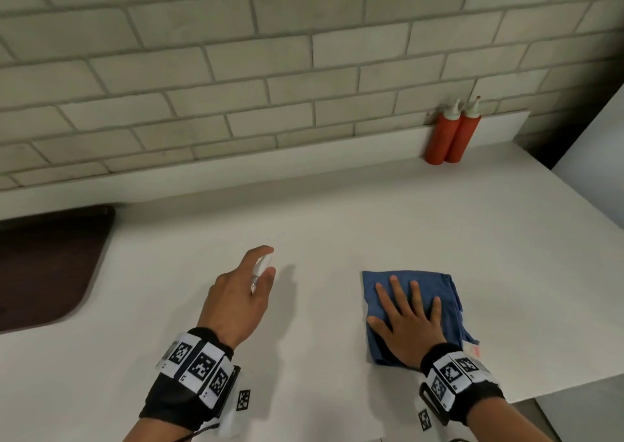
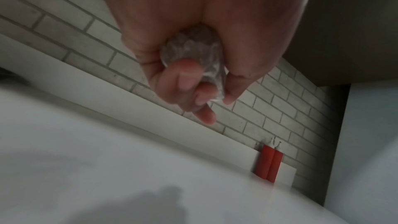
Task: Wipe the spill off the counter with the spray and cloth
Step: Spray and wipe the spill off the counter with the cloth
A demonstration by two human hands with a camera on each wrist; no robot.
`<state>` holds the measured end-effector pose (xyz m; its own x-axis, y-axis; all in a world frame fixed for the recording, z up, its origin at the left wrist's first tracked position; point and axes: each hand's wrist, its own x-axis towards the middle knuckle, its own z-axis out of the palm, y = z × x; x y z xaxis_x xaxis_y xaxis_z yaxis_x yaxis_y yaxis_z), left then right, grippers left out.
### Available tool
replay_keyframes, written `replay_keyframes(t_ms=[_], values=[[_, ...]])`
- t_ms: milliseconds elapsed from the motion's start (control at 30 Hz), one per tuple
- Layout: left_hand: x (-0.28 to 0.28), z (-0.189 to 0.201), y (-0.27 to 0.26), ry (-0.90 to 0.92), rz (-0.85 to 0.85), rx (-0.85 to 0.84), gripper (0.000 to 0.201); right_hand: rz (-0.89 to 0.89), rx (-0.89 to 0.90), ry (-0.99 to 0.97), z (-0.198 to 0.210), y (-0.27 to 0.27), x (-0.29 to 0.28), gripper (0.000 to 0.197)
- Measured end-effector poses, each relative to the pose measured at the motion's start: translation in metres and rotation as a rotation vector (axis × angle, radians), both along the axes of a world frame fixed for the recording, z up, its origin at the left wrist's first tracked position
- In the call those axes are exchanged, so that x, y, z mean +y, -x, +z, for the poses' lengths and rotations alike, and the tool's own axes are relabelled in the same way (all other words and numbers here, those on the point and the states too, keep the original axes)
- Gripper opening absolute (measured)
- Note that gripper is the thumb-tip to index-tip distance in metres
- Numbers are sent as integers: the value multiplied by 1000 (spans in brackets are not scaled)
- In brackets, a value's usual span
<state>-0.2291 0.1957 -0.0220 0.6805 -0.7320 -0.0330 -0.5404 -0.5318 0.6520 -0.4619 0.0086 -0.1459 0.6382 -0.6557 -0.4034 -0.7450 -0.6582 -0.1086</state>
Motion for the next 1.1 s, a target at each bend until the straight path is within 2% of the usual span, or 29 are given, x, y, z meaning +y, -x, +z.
replay_keyframes(t_ms=[100,233,333,467,567,700,800,900,1000,1100], values=[[-5,-5,-13,-4,-24,2,32,-41,25,-20,7,-15,-8,107],[0,-12,-33,-14,-44,33,32,-122,51,-51,10,-50,-20,72],[10,-13,-51,-9,-59,54,32,-193,51,-45,14,-86,-36,69],[37,-14,-98,-20,-39,50,33,-228,31,-66,19,-178,-45,69],[64,-15,-137,-35,-1,41,33,-133,29,-47,17,-252,-18,68],[98,-16,-183,-47,64,27,35,130,-32,-47,9,-314,70,68],[116,-21,-202,-50,78,31,36,280,-72,2,-2,-307,149,69],[128,-22,-210,-42,77,46,38,346,-128,64,-8,-277,180,60],[136,-22,-214,-30,81,48,38,290,-116,44,-2,-257,147,62],[145,-24,-218,-17,89,55,37,168,-64,-3,10,-281,93,69]])
